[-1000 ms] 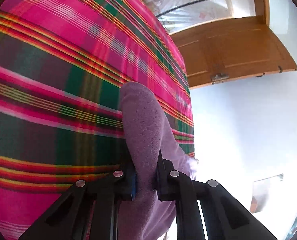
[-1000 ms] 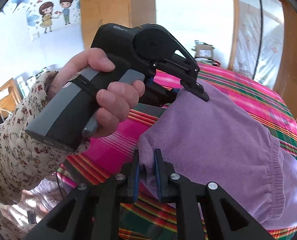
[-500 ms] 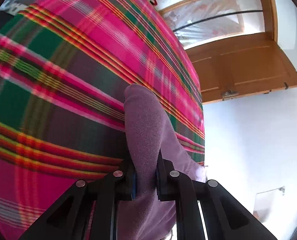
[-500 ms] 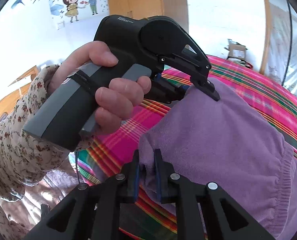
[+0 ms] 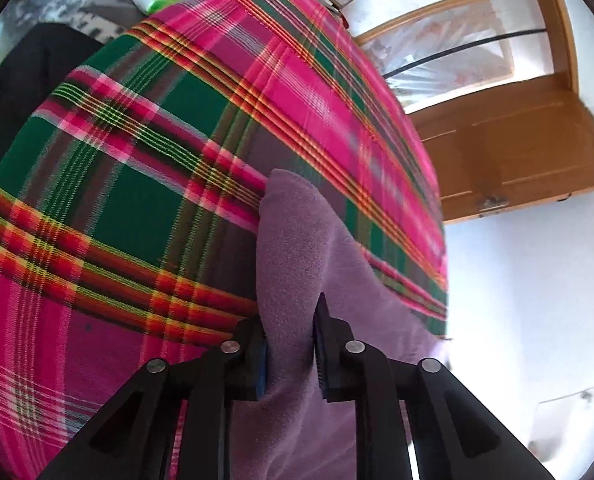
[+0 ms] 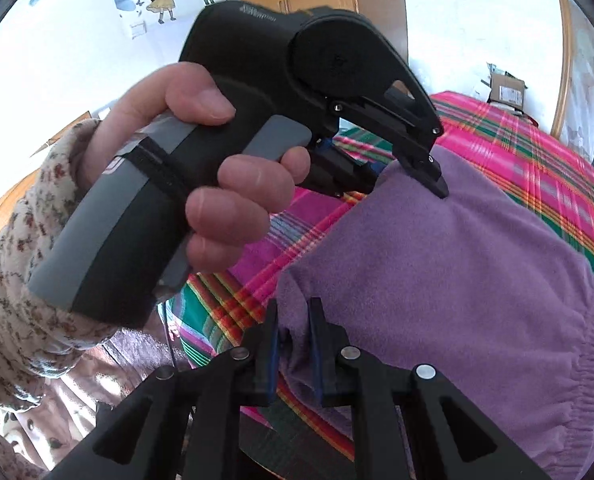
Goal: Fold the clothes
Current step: 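Lift the held garment edge with both grippers and fold it over the garment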
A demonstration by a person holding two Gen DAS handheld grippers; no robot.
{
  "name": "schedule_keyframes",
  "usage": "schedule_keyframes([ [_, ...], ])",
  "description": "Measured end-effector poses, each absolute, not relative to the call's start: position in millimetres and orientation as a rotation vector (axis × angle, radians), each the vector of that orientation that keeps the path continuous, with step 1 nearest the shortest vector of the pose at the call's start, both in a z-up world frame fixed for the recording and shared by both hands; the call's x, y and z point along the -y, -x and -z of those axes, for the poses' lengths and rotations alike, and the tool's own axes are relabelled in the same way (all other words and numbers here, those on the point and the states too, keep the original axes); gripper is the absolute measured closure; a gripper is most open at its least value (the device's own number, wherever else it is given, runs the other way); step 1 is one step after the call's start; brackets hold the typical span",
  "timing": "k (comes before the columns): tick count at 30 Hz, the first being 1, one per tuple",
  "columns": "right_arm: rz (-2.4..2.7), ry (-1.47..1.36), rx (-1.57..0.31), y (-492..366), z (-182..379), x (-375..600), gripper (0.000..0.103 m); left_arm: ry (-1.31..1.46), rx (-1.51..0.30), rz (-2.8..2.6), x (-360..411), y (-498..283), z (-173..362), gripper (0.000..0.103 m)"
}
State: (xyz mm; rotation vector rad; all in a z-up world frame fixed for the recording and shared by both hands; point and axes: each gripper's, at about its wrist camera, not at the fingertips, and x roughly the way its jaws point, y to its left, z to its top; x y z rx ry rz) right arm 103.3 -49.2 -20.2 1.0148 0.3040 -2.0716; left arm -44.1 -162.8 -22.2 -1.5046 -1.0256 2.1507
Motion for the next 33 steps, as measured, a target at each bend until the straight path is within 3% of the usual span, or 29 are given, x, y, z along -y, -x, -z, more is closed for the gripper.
schedule_keyframes([
  [2, 2.068, -1.032, -0.292, -101, 23, 47, 0.087, 1.517, 1.013, -2.182, 158, 44, 22, 0.074],
  [17, 2.318, -0.977, -0.076, -114, -11, -87, 0.083, 1.319, 0.821, -2.499, 193, -42, -34, 0.066],
  [22, 2.660, -1.044, 0.135, -126, -10, -202, 0.080, 1.219, 0.722, -2.497, 147, -49, -57, 0.060],
  [28, 3.001, -1.097, 0.354, -152, -29, -319, 0.078, 1.248, 0.611, -2.297, 71, -38, -59, 0.060],
  [33, 3.192, -1.096, 0.512, -155, -33, -385, 0.066, 1.294, 0.462, -2.163, 0, -32, -54, 0.060],
])
